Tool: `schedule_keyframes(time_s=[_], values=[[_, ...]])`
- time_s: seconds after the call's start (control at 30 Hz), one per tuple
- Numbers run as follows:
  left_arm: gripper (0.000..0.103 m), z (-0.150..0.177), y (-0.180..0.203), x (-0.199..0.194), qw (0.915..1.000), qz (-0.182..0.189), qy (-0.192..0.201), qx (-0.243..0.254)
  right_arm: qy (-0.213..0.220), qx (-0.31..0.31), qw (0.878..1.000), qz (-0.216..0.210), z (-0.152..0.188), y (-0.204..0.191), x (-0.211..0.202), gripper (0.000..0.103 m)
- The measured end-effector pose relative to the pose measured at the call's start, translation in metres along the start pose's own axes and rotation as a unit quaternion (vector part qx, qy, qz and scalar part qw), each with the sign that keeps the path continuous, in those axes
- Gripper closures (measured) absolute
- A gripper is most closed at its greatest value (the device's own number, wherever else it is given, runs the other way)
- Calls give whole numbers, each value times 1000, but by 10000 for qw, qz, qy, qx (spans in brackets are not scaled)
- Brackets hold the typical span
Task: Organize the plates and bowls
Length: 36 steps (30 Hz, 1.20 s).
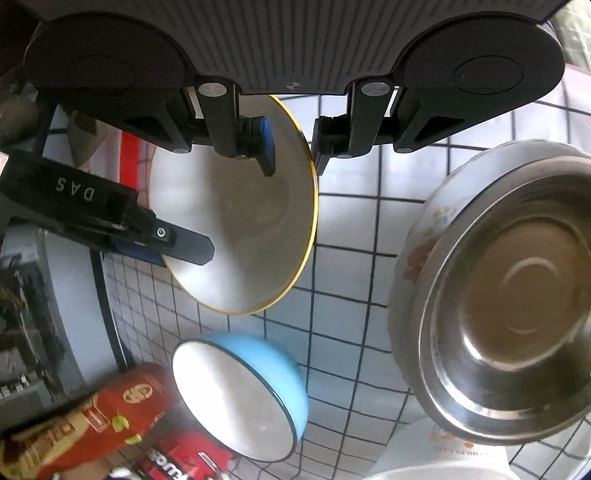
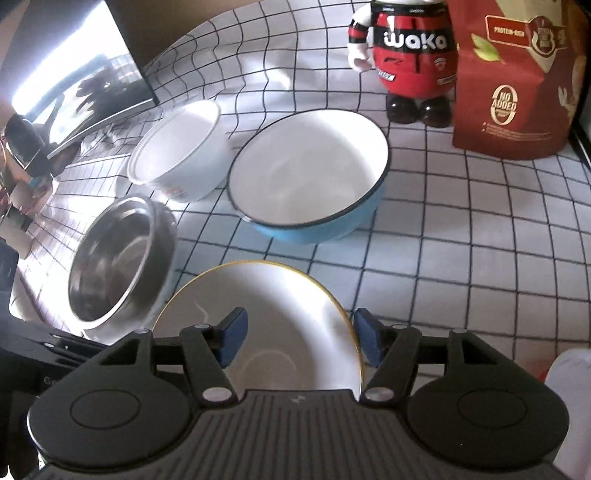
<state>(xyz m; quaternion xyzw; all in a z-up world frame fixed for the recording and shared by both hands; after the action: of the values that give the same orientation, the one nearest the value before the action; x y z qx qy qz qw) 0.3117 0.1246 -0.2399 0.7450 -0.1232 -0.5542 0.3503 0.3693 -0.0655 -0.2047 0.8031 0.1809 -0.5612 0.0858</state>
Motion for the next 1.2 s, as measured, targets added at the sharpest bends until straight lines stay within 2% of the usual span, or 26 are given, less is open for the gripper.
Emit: schedule_keyframes(time_s=[0.17,0.33,0.43,0.47,0.6,0.7,0.8,0.87,0.93,0.97,1.03,1.07,1.17,1.2], values=[[80,-2,-5,-8,9999,69,42,84,16,151,9999,49,4,-3,-2,38],[80,-7,0,-28,9983,70,209,532,83,377,9988,286,7,-2,-6,38],[81,-14,5,-54,9953,413,449,754,472,481,9948,769,1,4,-27,38],[81,-18,7,-61,9937,577,515,813,549,467,9922,1017,-1,7,-34,35],[81,-52,22,-84,9824,1038,1016,1177,1048,703,9801,1533,-20,18,-70,25],[80,-83,29,-86,9755,1221,1462,1100,1320,826,9776,1419,-38,22,-87,19],[80,-109,27,-83,9761,1364,1607,534,1041,1132,9824,1059,-57,32,-80,17],[80,-121,29,-83,9751,1194,1749,660,920,1193,9837,985,-65,37,-69,17],[80,-134,27,-74,9774,774,1844,689,953,1130,9839,1003,-73,41,-55,17],[80,-139,24,-66,9803,634,1782,562,987,1110,9833,1052,-76,44,-46,17],[79,-143,21,-51,9850,668,1550,351,976,1207,9808,1179,-83,52,-26,17],[79,-146,20,-42,9868,622,1462,297,899,1275,9815,1113,-87,56,-15,17],[79,-157,16,-23,9898,80,1397,268,752,1347,9855,700,-101,59,16,17],[79,-158,15,-19,9896,-2,1417,262,691,1354,9866,599,-104,60,25,17]])
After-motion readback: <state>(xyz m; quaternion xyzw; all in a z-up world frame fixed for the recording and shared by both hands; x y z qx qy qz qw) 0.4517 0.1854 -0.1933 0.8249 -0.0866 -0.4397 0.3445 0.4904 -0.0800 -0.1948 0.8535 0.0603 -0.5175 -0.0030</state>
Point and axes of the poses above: each gripper's, at about its wrist camera, not at the fingertips, and x roughly the way its jaws point, y to its right, z to its underside, the point moved 8 cm from there along x, roughly the way its jaws point, and after that the axes turned 13 degrees about z, right-handed, at the moved point
